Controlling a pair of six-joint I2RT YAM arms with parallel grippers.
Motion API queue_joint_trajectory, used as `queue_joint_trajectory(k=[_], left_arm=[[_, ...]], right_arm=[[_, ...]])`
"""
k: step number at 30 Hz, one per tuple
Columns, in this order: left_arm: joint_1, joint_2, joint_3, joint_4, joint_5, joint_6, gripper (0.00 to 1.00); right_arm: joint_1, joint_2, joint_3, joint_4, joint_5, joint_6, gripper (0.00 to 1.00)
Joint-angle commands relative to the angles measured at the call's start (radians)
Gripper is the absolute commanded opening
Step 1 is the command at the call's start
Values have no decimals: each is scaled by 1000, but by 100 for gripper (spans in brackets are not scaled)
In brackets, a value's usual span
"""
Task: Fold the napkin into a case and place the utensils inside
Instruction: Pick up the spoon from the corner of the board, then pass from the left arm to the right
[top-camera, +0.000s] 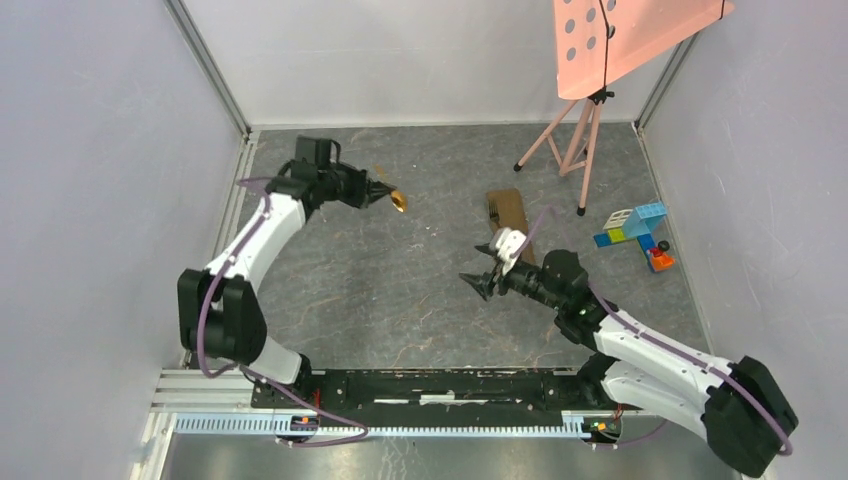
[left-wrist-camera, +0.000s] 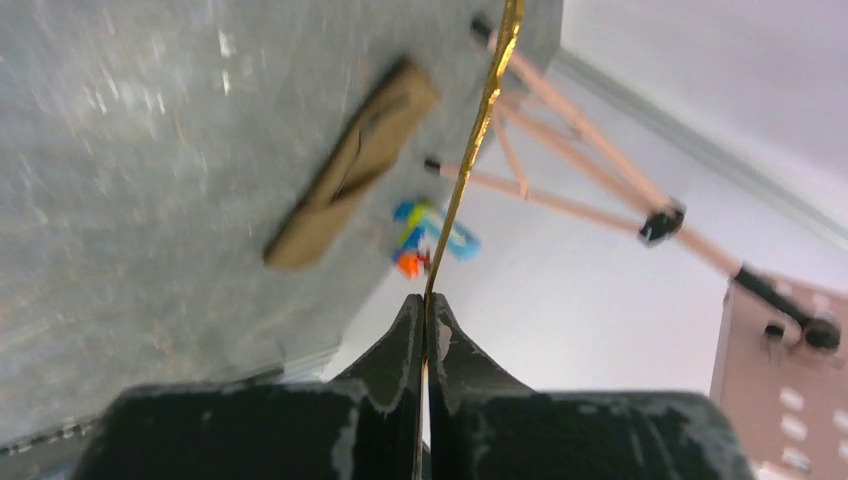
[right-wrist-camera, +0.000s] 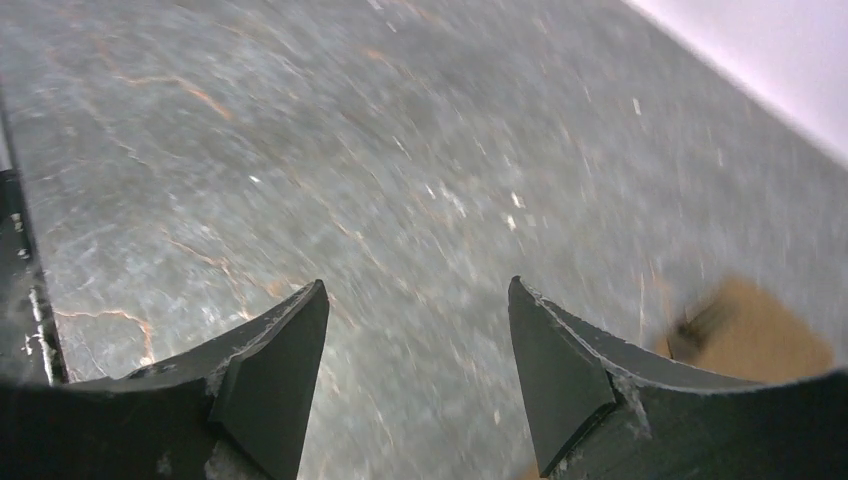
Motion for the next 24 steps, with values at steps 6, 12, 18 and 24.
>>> queue_joint_trajectory(k=[6, 12, 18, 24], left_arm=[[-263, -173, -407, 468, 177, -466, 2], [-309, -205, -414, 447, 172, -469, 2], [-319, -198, -410, 439, 176, -473, 2], [-331, -187, -401, 440, 185, -480, 2]], right_arm=[[347, 173, -109, 655, 303, -636, 78], [371, 294, -133, 862, 384, -754, 73], [375, 331, -129, 947, 353, -796, 62], [374, 375, -76, 907, 311, -840, 55]])
